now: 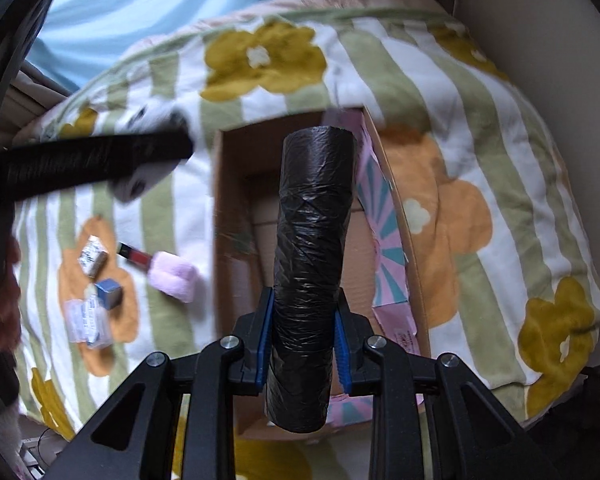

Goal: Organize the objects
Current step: 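Carry the sock and black roll together over the cardboard box, then open both tools to drop the sock and black roll into the box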

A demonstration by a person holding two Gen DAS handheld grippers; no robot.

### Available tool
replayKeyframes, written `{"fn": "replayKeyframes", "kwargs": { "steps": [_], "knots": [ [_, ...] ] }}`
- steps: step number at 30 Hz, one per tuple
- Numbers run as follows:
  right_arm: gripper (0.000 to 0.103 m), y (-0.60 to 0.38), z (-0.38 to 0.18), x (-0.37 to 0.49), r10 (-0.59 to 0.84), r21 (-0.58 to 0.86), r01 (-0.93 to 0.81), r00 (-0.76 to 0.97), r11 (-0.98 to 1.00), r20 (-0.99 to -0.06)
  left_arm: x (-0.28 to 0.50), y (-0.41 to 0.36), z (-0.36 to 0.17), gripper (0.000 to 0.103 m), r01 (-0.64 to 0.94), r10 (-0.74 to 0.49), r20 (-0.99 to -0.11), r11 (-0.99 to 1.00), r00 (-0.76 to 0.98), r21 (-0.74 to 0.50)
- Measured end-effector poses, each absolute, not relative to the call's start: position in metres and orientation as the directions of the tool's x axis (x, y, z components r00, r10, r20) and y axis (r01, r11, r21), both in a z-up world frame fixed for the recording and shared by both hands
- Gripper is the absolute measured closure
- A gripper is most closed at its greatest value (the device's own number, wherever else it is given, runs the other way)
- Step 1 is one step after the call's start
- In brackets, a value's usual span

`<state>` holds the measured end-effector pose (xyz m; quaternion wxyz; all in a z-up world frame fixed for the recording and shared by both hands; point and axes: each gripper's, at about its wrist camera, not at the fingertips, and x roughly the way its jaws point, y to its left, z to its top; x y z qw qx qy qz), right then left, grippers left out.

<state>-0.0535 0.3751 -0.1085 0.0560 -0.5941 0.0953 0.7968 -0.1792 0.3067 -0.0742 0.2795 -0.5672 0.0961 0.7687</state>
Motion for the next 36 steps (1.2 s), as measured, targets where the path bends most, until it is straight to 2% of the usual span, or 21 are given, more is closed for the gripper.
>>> {"fn": "replayKeyframes", "kwargs": {
  "steps": [7,16,26,27,29,30,32,36],
  "knots": [
    [0.079,0.391,-0.166,-0.062,-0.05,0.091,-0.192,-0.21,-0.977,-0.977,-0.206,0.372,-0.133,0.06,-0.614,0.284,-0.949,-0.776,-0.134,-0.145],
    [0.079,0.383,-0.222,-0.065,-0.097,0.119,-0.15,-0.143,-0.982,-0.985,-0.215,0.411,-0.198,0.06,-0.674,0.217,-0.975,-0.728,-0.055,-0.124],
    [0.078,0.381,-0.228,-0.054,-0.111,0.132,-0.134,-0.155,-0.982,-0.982,-0.204,0.429,-0.209,0.059,-0.734,0.186,-0.98,-0.675,-0.07,-0.075],
    [0.073,0.38,-0.228,-0.052,-0.102,0.123,-0.132,-0.159,-0.984,-0.982,-0.203,0.43,-0.209,0.052,-0.739,0.176,-0.981,-0.672,-0.083,-0.058],
    [0.027,0.38,-0.228,-0.048,-0.088,0.11,-0.132,-0.161,-0.985,-0.983,-0.202,0.431,-0.208,0.014,-0.745,0.164,-0.983,-0.666,-0.088,-0.044],
    [0.027,0.379,-0.227,-0.045,-0.099,0.124,-0.132,-0.176,-0.983,-0.979,-0.202,0.431,-0.207,0.001,-0.745,0.167,-0.982,-0.666,-0.089,-0.046],
    [0.02,0.38,-0.224,-0.039,-0.114,0.143,-0.151,-0.187,-0.978,-0.976,-0.202,0.428,-0.207,0.0,-0.744,0.186,-0.979,-0.666,-0.084,-0.063],
    [0.02,0.38,-0.221,-0.027,-0.131,0.167,-0.181,-0.196,-0.969,-0.972,-0.204,0.423,-0.207,0.0,-0.738,0.188,-0.979,-0.672,-0.079,-0.069]
  ]
}}
